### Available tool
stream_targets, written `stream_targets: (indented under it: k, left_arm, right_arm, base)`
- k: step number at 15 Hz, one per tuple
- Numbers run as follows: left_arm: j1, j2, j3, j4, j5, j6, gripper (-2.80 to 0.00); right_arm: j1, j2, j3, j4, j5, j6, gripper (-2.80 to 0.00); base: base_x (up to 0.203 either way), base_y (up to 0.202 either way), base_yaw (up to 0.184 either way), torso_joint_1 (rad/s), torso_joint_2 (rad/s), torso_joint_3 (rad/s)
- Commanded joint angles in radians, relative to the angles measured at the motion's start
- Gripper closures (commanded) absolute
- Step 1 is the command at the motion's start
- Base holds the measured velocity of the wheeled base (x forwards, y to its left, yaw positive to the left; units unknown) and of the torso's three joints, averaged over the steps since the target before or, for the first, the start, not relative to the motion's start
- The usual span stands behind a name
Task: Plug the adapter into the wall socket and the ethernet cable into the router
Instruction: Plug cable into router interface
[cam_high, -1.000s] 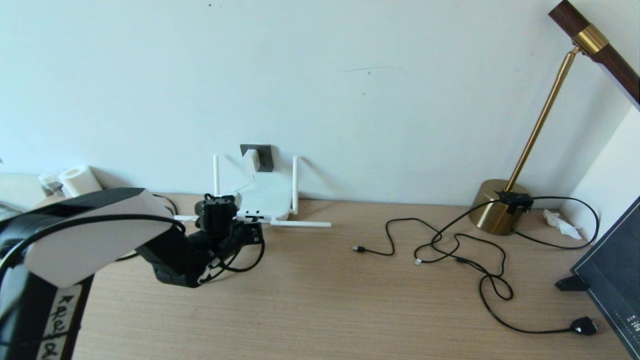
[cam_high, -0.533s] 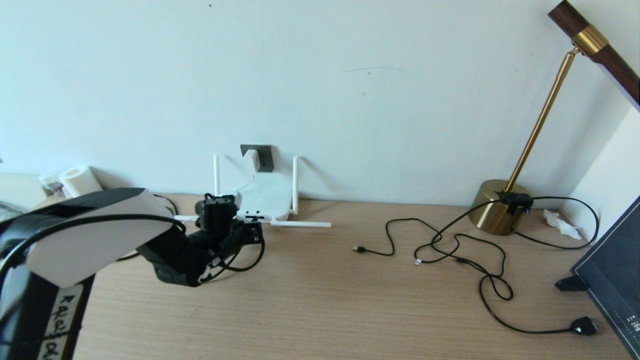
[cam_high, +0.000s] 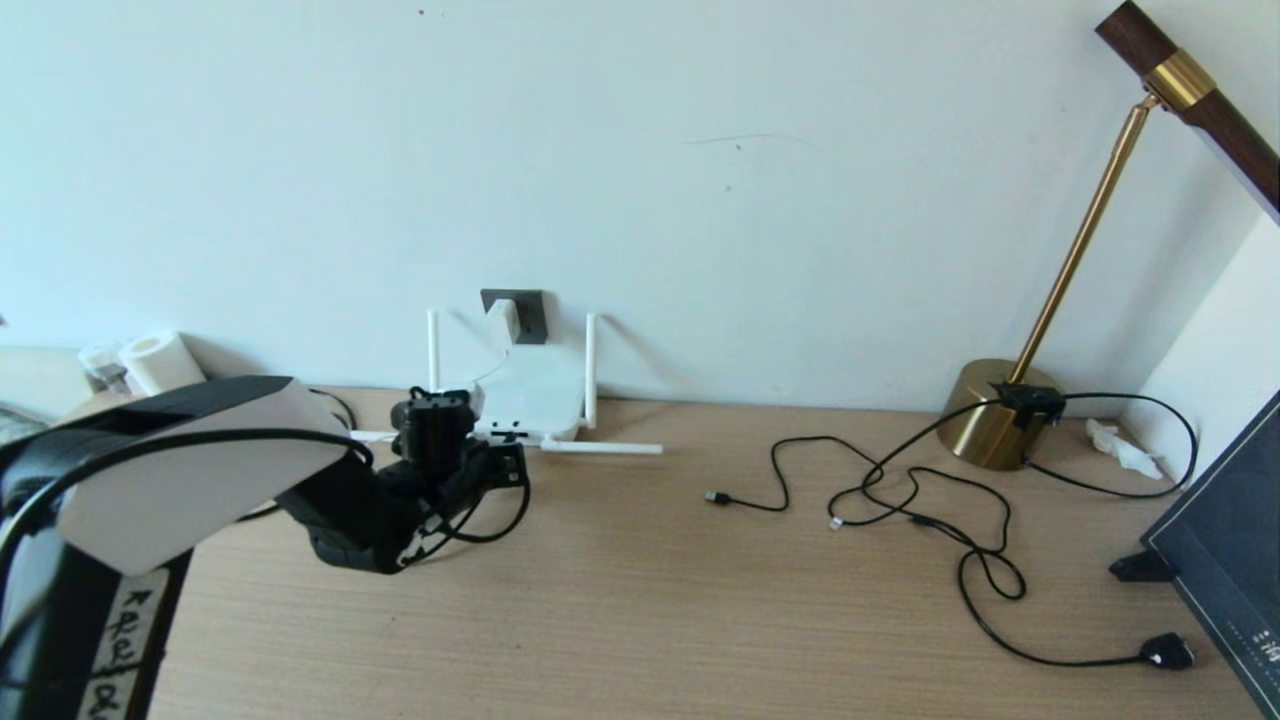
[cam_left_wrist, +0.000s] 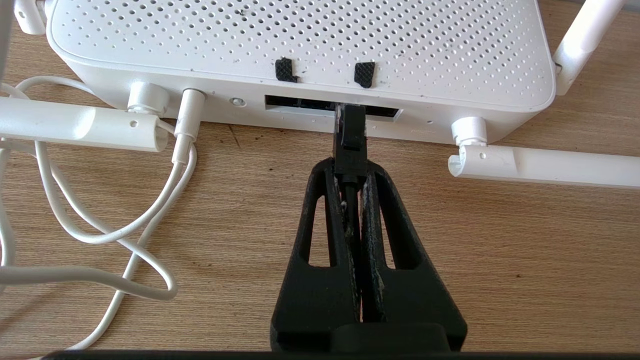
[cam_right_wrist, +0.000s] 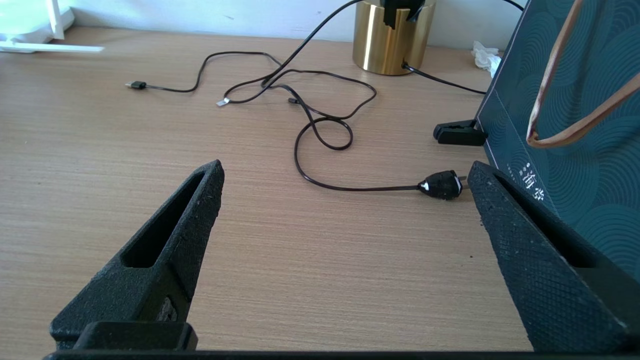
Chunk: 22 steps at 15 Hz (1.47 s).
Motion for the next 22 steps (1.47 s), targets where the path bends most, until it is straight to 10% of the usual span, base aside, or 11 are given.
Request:
stream_targets:
  k: [1,22]
  left_arm:
    - [-0.001,-0.007,0.008,-0.002,0.001,-0.001,0.00]
    - [0.007,0.010,-0.026,0.004,0.001,-0.001,0.00]
  right_arm:
    - [0.000,0.000,0.000,0.000,0.001,0.000,-2.80]
    - [0.000,0.000,0.000,0.000,0.001,0.000,-2.80]
  base:
    - [0.000,0.000,0.000,0.000,0.00,0.000]
    - [0.000,0.000,0.000,0.000,0.00,0.000]
